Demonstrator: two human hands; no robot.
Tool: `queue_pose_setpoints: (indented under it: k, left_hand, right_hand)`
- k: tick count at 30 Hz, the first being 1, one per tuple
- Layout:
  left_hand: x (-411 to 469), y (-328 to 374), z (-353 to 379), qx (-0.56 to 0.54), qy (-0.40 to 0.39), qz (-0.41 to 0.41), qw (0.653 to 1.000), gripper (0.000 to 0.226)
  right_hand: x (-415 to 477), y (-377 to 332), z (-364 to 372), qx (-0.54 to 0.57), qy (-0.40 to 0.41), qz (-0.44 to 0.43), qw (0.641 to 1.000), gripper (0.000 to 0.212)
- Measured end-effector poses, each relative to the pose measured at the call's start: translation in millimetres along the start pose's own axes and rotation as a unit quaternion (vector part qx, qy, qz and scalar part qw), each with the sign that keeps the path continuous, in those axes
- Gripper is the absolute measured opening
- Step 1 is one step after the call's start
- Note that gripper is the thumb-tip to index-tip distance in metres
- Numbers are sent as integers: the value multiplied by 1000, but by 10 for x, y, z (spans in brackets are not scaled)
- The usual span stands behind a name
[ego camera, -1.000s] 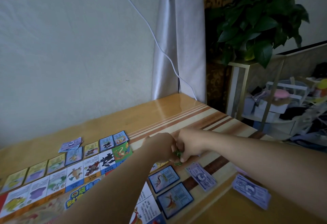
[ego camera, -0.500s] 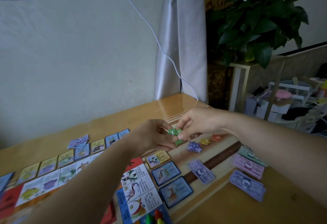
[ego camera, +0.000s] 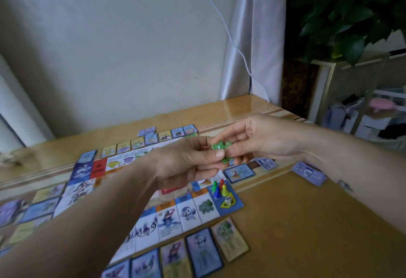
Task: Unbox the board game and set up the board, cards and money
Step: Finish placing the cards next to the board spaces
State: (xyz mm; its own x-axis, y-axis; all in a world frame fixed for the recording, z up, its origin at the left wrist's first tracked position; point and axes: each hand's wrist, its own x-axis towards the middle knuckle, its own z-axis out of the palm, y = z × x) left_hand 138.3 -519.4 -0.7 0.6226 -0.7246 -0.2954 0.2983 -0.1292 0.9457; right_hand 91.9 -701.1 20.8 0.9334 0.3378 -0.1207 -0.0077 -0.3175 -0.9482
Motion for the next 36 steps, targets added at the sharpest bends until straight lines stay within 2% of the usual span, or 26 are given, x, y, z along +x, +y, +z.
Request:
queue_pose_setpoints:
  k: [2,4,6,9,11,15,17,19,22,26,31,33,36]
  left_hand:
    - [-238,-107,-8,-51,-4,8,999,40]
    - [-462,-253,-24,-120,1,25,992,48]
    - [-706,-392,-2,-189,35,42,980,60]
    - [-1104,-591,151,-268,97,61,957,63]
    - [-1335,-737,286,-362,132,72,920,63]
    - [-1621,-1076,438,-520,213,64,825,47]
    - [-1699,-1227,465,-561,229,60,793,42]
    - [-1771,-1339,501,-587,225,53,776,40]
    - [-1866,-1416,568,-586,220,46,779,43]
    - [-1918,-1466,564,-572,230,39,786,43]
    - [-1942,-1450,567,-511,158,32,844,37]
    - [-1930,-1460,564,-492,144,40,857,43]
    - [-1936,-1453,549,-471,133,53,870,36]
  right_hand:
    - [-49,-42,230,7,5,-13,1000,25]
    - [-81,-74,464,-6,24,-37,999,25]
    - [-109,-100,708,-41,56,-72,995,21]
    - [-183,-123,1127,-91,74,-109,987,21]
    - [-263,-108,1419,-146,53,-130,979,19]
    - [-404,16,1883,-234,15,-152,960,18]
    - [-425,112,2017,-284,10,-159,945,17]
    - [-445,184,2100,-328,-7,-167,930,18]
    - [-508,214,2159,-326,-32,-144,934,19]
    - [-556,193,2094,-269,5,-112,957,19]
    - [-564,135,2079,-271,-50,-52,960,20]
    - [-528,118,2066,-270,-64,-44,960,18]
    - [-437,112,2013,-274,-80,-29,958,17]
